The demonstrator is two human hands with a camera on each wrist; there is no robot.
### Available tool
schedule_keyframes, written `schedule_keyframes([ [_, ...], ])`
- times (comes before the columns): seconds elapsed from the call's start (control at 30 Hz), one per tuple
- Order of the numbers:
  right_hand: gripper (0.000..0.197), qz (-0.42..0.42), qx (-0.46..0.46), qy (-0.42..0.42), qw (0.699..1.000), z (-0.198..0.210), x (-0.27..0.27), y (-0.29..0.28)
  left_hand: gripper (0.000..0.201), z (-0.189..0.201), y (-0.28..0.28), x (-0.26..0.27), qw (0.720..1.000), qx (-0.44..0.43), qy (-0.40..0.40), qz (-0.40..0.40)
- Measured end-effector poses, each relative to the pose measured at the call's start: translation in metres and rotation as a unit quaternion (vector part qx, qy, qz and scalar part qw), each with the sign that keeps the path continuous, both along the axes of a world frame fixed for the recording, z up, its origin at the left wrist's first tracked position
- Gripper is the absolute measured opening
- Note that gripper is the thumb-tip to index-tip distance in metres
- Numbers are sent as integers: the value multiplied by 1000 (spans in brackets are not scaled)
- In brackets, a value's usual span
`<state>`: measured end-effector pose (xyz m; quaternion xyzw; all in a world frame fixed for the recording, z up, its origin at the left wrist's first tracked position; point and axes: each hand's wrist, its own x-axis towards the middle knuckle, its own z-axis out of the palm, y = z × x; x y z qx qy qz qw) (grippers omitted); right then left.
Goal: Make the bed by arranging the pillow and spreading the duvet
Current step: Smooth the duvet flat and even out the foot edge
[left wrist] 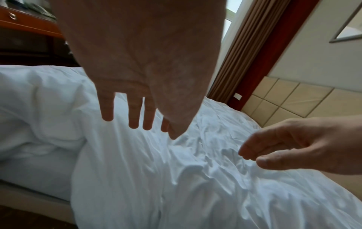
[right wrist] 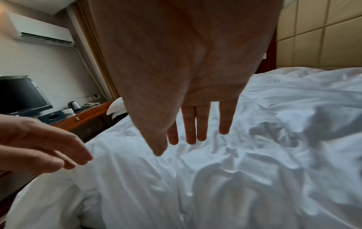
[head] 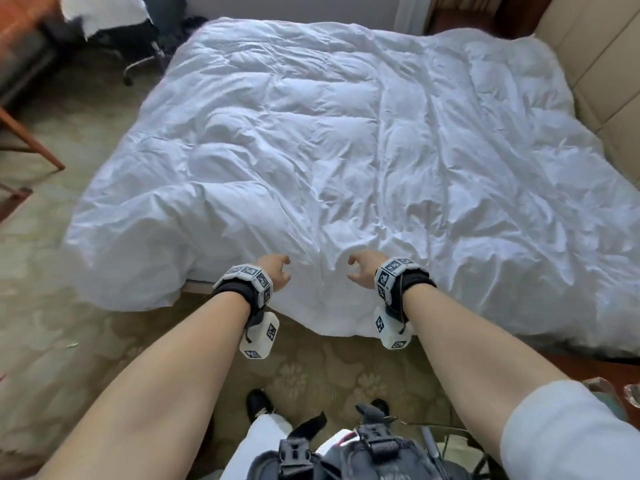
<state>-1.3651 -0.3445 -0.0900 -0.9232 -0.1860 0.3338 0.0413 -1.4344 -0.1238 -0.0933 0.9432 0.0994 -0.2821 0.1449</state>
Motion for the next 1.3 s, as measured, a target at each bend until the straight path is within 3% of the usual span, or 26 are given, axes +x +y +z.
schedule_keyframes([
  [0.2,47,42,5,-19,999,14,-12,124,48,10,117,-22,1000,20,0,24],
  [0.33,49,107,1,-54,993,19,-15,205,46,17,193,-35,995,61,-39,61],
  [0.5,48,143,29,-38,989,15,-10,289,49,20,264,-42,989,87,-72,100],
  [0.77,50,124,35,84,988,-51,19,371,49,-13,328,-23,989,63,-5,130],
  [0.97,53,165,-38,98,981,-117,46,434,45,-66,376,9,983,13,33,178],
  [1.1,78,174,-84,102,976,-141,53,449,49,-111,397,22,982,-24,98,159],
  [1.2,112,153,-90,67,982,-164,66,458,69,-146,410,36,982,-43,127,130],
  [1.3,133,121,-80,55,988,-195,91,475,93,-182,439,60,981,12,169,92],
])
